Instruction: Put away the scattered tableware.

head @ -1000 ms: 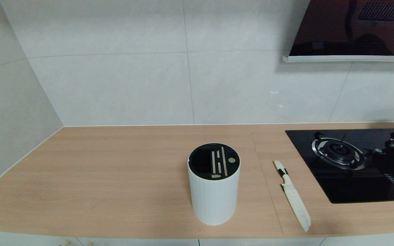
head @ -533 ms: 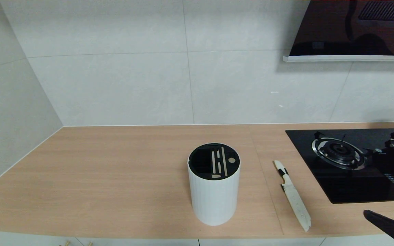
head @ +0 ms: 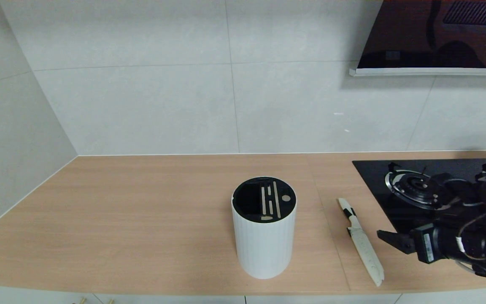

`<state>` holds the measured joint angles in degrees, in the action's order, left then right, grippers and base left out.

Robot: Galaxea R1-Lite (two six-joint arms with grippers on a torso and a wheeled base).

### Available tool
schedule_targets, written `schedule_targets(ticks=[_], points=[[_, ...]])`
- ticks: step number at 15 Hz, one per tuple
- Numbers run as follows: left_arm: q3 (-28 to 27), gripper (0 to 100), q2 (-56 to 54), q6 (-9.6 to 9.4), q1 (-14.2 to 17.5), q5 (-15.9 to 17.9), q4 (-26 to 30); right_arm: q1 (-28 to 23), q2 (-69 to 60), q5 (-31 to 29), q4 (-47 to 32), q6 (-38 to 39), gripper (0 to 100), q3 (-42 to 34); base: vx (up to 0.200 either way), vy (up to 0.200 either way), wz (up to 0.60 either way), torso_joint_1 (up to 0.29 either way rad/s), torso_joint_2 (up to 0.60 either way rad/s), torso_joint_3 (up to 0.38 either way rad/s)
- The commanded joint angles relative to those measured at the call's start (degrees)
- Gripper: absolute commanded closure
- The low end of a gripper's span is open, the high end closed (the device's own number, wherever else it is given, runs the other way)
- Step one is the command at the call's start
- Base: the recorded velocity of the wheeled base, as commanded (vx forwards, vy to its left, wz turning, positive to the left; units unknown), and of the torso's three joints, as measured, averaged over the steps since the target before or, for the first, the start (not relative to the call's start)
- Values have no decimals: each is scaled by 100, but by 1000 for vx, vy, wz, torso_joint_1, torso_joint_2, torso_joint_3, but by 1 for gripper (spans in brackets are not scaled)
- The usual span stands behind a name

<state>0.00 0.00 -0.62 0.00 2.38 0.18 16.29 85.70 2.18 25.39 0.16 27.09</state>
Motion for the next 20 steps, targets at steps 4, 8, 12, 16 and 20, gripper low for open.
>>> schedule_targets(ticks=[4, 8, 12, 16, 20], points=[[0, 0, 0, 1, 0, 0, -1, 156, 2539, -438, 906, -51, 0, 921, 0, 0, 0, 0, 0, 0], [0, 0, 0, 1, 0, 0, -1, 120, 3436, -746, 1618, -33, 0, 930, 0, 0, 0, 0, 0, 0], [0, 0, 0, 1, 0, 0, -1, 15, 4077, -816, 2189, -16, 0, 1079, 0, 0, 0, 0, 0, 0], [0, 0, 0, 1, 0, 0, -1, -91, 4288, -869, 2347, 2, 0, 1211, 0, 0, 0, 0, 0, 0], [0, 0, 0, 1, 0, 0, -1, -99, 4403, -877, 2356, 134, 0, 1299, 0, 0, 0, 0, 0, 0]])
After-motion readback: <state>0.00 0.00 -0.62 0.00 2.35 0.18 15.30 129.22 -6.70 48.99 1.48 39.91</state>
